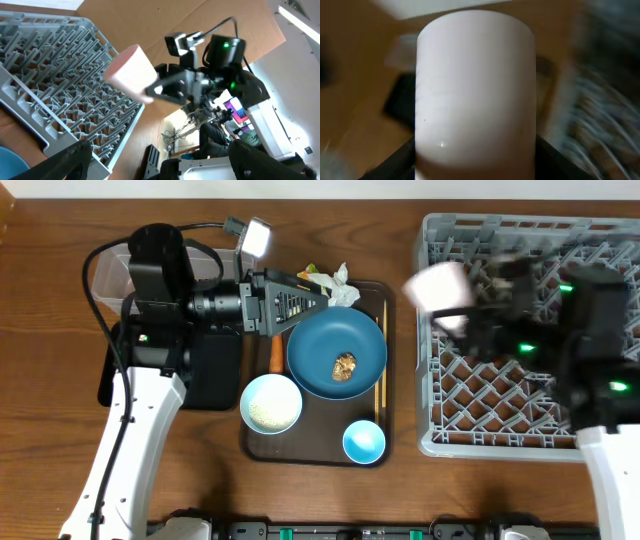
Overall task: Sort waste into correct bins and load items into the dishwasher rack
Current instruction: 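Carry the pink cup with the right gripper into the rack's front-right corner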
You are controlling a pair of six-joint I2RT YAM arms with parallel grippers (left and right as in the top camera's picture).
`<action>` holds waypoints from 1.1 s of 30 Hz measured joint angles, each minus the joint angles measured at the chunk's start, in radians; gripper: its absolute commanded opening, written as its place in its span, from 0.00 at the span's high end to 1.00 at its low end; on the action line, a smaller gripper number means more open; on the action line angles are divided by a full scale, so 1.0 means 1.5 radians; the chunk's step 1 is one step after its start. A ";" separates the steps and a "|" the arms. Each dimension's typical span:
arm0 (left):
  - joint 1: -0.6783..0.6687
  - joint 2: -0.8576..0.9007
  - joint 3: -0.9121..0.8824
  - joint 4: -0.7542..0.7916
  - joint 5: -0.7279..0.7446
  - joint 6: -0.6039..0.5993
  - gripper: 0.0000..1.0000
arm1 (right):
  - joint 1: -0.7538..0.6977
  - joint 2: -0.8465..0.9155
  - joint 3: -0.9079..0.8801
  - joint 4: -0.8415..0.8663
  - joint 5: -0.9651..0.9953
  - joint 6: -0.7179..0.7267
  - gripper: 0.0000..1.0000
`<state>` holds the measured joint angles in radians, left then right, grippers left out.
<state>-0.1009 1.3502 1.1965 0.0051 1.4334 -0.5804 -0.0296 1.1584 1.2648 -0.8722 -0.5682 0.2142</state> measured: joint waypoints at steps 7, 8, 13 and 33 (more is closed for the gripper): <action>0.000 0.000 0.000 0.000 0.000 0.000 0.11 | -0.237 0.012 0.001 -0.176 0.133 0.056 0.56; 0.000 0.000 0.000 -0.001 0.000 0.000 0.11 | -0.263 0.018 0.001 -0.192 0.148 0.059 0.56; 0.000 0.000 0.000 -0.001 0.000 -0.001 0.11 | -0.384 0.067 0.001 -0.259 0.222 0.065 0.55; 0.000 0.000 0.000 0.000 0.000 0.000 0.11 | -0.439 0.270 0.001 -0.366 0.295 -0.022 0.54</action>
<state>-0.1005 1.3502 1.1965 0.0048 1.4338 -0.5800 -0.6884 1.5631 1.2659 -1.4216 -0.1257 0.1818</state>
